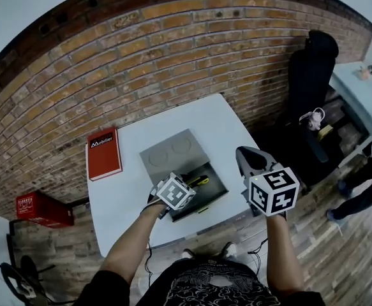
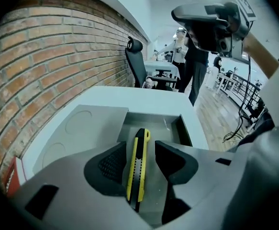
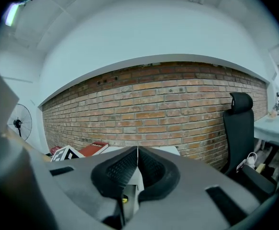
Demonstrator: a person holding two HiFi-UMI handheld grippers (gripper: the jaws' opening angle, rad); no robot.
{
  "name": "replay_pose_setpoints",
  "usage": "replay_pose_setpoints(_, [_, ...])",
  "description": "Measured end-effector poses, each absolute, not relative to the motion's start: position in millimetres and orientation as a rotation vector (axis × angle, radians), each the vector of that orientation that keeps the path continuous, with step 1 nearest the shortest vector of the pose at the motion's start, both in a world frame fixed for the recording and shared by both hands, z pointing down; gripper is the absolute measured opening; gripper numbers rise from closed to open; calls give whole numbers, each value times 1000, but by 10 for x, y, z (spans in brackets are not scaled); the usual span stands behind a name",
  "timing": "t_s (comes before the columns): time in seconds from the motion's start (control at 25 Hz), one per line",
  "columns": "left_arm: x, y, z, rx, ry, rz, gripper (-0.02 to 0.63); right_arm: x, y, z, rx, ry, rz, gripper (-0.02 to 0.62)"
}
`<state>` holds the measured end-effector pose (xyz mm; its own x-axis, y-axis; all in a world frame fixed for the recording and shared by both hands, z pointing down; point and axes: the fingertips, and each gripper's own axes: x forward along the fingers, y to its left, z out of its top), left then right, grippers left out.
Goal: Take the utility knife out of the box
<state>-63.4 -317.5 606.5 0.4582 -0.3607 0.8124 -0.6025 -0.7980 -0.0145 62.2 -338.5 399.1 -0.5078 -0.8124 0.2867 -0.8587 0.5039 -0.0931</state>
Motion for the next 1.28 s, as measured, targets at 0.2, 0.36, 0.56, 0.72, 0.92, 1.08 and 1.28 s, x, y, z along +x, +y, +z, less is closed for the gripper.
replay_pose_setpoints(0.2, [-580,-3169,6240,2414,-745,1316,207,733,-3361,4044,1494,-2504,360,21])
replay_pose_setpoints(0.36, [-562,-3181,6319,2406,-719,1373,212,767,-3337,4055,1524,-2486,370,20])
replay_pose_setpoints(0.56, [-482,-3217,6384,2408,-709,1418,213,810,-3302,4061,1563,-2462,374,21])
replay_pose_setpoints(0.72, [-483,-3159,6493,2347,-713,1517,212,839,-3280,4046,1586,-2454,374,20])
replay_pose_setpoints(0.92, [-477,-3148,6524,2314,-698,1512,212,889,-3255,4054,1600,-2450,382,21])
replay_pose_setpoints(1.08, [-449,-3115,6536,2290,-665,1489,155,882,-3241,4089,1582,-2454,390,21])
replay_pose_setpoints(1.28, [-412,-3114,6540,2296,-637,1523,133,919,-3237,4078,1576,-2462,390,21])
